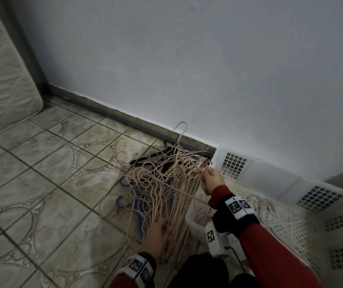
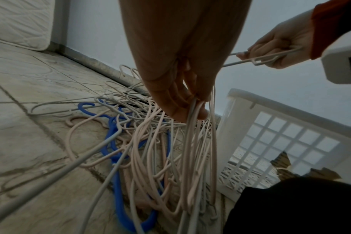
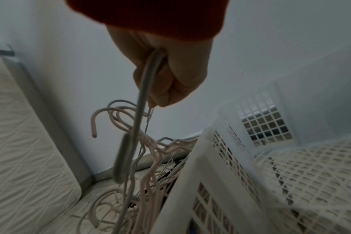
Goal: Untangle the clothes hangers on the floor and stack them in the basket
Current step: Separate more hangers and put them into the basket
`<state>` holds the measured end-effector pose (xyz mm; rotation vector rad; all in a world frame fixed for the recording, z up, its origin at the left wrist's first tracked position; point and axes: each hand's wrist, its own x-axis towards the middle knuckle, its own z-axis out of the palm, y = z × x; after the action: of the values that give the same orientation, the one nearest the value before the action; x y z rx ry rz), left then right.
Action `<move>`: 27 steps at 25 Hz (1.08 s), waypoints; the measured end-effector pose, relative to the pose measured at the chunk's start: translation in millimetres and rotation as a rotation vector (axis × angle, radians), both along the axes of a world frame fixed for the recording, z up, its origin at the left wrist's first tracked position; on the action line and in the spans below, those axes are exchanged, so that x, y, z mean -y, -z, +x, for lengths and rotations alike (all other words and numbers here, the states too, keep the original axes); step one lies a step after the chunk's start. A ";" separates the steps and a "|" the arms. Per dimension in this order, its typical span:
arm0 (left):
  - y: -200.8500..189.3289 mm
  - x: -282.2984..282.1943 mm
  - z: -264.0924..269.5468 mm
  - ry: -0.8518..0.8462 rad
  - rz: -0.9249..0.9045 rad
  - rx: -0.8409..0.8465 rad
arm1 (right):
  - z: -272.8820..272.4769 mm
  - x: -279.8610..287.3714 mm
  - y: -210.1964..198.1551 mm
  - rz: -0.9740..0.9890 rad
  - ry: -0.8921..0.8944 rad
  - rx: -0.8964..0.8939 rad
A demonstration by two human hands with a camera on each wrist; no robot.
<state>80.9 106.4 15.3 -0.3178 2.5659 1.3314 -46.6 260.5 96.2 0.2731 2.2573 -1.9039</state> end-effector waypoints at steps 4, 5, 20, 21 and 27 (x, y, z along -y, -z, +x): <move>-13.0 -0.4 5.3 0.047 0.062 0.014 | 4.8 -11.5 -4.3 -0.121 0.029 0.027; -15.8 -0.4 7.1 0.062 0.071 0.009 | 5.6 -14.3 -4.2 -0.127 0.037 0.024; -94.5 15.2 -49.4 -0.101 0.017 -0.391 | 8.6 -29.1 -14.9 0.017 -0.019 -0.055; -107.4 12.4 -65.7 -0.016 0.015 -0.395 | 9.0 -29.4 -14.6 0.023 -0.019 -0.060; -112.9 -11.2 -123.4 0.215 0.041 -0.226 | 10.6 -31.6 -17.0 0.034 -0.043 -0.056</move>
<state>-42.6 117.6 128.2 0.1209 2.6546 1.4067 -36.0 292.1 113.2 0.1767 2.3139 -1.8763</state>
